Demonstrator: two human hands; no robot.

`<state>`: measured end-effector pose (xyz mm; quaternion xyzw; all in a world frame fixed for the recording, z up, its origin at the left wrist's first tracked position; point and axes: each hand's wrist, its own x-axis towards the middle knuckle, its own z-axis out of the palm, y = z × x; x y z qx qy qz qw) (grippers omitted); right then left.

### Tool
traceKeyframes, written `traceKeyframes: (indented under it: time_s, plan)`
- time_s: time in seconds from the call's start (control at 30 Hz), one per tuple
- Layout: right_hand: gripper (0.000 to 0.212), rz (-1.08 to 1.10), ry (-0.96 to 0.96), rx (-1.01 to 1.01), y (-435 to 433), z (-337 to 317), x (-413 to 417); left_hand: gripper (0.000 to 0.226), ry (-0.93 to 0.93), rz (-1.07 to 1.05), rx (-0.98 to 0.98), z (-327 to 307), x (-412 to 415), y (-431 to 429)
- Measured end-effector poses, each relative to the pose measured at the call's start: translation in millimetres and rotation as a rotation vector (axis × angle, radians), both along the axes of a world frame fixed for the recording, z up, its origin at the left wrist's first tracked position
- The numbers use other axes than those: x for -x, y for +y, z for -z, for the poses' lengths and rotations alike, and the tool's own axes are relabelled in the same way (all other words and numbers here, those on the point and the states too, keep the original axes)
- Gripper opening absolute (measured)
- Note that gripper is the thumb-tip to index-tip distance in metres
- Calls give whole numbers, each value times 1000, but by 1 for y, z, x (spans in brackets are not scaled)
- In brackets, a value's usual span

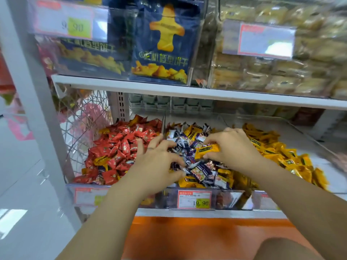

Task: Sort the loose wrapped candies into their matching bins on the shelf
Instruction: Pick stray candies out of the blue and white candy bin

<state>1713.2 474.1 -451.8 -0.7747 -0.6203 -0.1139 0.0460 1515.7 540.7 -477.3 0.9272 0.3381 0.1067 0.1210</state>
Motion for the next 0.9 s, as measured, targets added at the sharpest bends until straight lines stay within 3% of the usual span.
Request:
traceKeyframes:
  time_s: [0.13, 0.4, 0.5, 0.57, 0.7, 0.8, 0.9]
  plan:
    - [40, 23, 67, -93, -30, -4, -2, 35, 221, -17, -72, 4, -11, -12]
    - [28, 164, 252, -469, -72, 11, -34, 16, 190, -23, -48, 1, -14, -13]
    - [31, 298, 320, -528, -75, 18, -48, 4, 78, -44, -58, -7, -10, -11]
    - [34, 284, 328, -519, -75, 19, -49, 15, -47, -39, -97, -12, -4, -8]
    - [43, -8, 391, -423, -71, 8, -21, 18, -475, 52, -5, -19, -4, -8]
    - [62, -251, 413, -249, -65, 4, 7, 17, -584, 150, 93, -21, -17, -21]
    - [43, -309, 416, -338, -61, 4, 10, 14, -647, 223, 137, -21, -28, -29]
